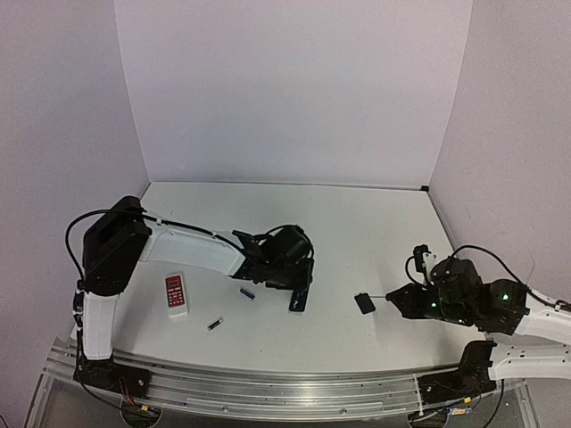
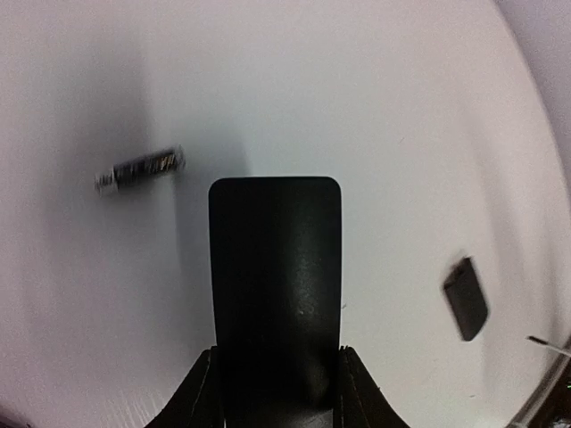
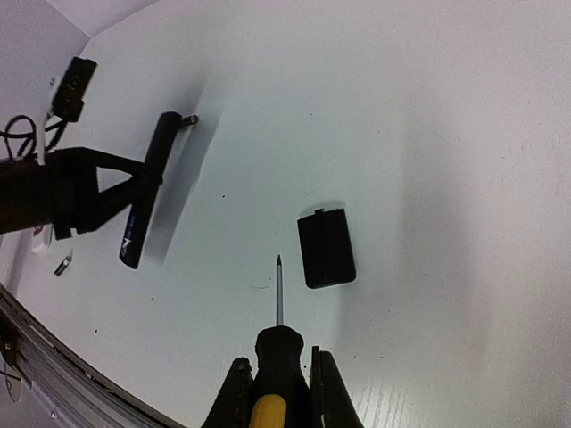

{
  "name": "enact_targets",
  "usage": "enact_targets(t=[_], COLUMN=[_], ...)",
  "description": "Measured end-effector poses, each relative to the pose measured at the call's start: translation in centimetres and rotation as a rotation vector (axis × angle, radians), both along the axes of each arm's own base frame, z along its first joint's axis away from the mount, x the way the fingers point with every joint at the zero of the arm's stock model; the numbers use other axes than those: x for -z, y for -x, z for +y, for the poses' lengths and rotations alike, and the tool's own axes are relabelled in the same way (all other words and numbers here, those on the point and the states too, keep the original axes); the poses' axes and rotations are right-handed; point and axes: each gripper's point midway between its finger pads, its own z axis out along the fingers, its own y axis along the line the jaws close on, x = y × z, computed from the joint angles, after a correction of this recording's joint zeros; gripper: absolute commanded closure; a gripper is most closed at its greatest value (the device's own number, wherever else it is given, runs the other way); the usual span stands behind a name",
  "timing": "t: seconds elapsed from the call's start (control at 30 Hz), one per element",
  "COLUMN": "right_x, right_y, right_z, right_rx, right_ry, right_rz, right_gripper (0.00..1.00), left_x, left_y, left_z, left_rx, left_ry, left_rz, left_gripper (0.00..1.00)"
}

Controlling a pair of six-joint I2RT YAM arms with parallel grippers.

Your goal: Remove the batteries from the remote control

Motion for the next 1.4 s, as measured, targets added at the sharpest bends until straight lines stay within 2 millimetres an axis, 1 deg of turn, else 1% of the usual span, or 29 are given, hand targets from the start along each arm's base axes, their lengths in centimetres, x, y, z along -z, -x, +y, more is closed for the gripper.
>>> enact_targets(t=[0.07, 0.1, 0.17, 0.2, 0.23, 0.27, 0.3, 0.4, 0.53, 0.63, 0.67, 0.73, 0.83, 0.93, 1.0, 1.1, 1.27, 1.4], right_x=[0.1, 0.1, 0.1, 0.2, 0.4, 0.6, 0.9, 1.7, 2.4, 2.7, 2.8, 2.7, 2.8, 3.0, 3.2, 3.5, 4.1, 4.7], right_y=[0.1, 0.1, 0.1, 0.0, 0.0, -0.1, -0.1, -0.3, -0.5, -0.5, -0.5, -0.6, -0.8, -0.9, -1.2, -1.5, -1.7, -1.7], right_z=[0.9, 1.6, 3.0, 3.8, 4.5, 5.3, 6.0, 7.8, 9.6, 10.8, 11.3, 12.1, 13.4, 14.6, 15.3, 15.8, 16.0, 16.0], right_rx=[-0.045, -0.074, -0.13, -0.159, -0.185, -0.211, -0.231, -0.279, -0.32, -0.35, -0.36, -0.377, -0.402, -0.425, -0.432, -0.432, -0.429, -0.426], right_ry=[-0.002, -0.009, -0.023, -0.03, -0.035, -0.042, -0.047, -0.065, -0.099, -0.122, -0.13, -0.148, -0.171, -0.19, -0.196, -0.194, -0.182, -0.171], right_rz=[0.002, 0.001, -0.001, 0.001, 0.004, 0.008, 0.013, 0.031, 0.047, 0.063, 0.07, 0.077, 0.09, 0.106, 0.115, 0.117, 0.13, 0.143], right_gripper=[1.0, 1.0, 1.0, 1.0, 1.0, 1.0, 1.0, 1.0, 1.0, 1.0, 1.0, 1.0, 1.0, 1.0, 1.0, 1.0, 1.0, 1.0], left_x=[3.1, 3.4, 3.4, 3.5, 3.7, 3.7, 3.8, 3.9, 3.6, 3.3, 3.2, 2.7, 1.7, 1.0, 1.1, 1.6, 1.4, 2.1], left_y=[1.3, 1.7, 2.3, 2.5, 2.7, 2.7, 2.8, 2.8, 2.9, 3.4, 3.6, 3.9, 4.0, 3.0, 2.1, 1.1, 1.1, 1.5], left_z=[1.3, 1.4, 1.5, 1.9, 2.2, 2.7, 3.0, 3.8, 4.5, 5.5, 5.8, 6.4, 7.5, 8.2, 8.5, 9.0, 7.9, 7.0], left_rx=[-0.036, -0.059, -0.104, -0.131, -0.163, -0.194, -0.218, -0.293, -0.353, -0.365, -0.364, -0.362, -0.36, -0.361, -0.36, -0.347, -0.275, -0.221], left_ry=[-0.107, -0.129, -0.15, -0.162, -0.171, -0.181, -0.185, -0.189, -0.18, -0.179, -0.18, -0.173, -0.145, -0.097, -0.069, -0.051, -0.028, -0.026], left_rz=[0.048, 0.056, 0.073, 0.087, 0.093, 0.1, 0.107, 0.127, 0.143, 0.155, 0.159, 0.163, 0.176, 0.188, 0.2, 0.21, 0.205, 0.215], left_gripper=[1.0, 1.0, 1.0, 0.97, 0.9, 0.76, 0.65, 0.4, 0.17, 0.13, 0.12, 0.13, 0.21, 0.3, 0.33, 0.37, 0.39, 0.43])
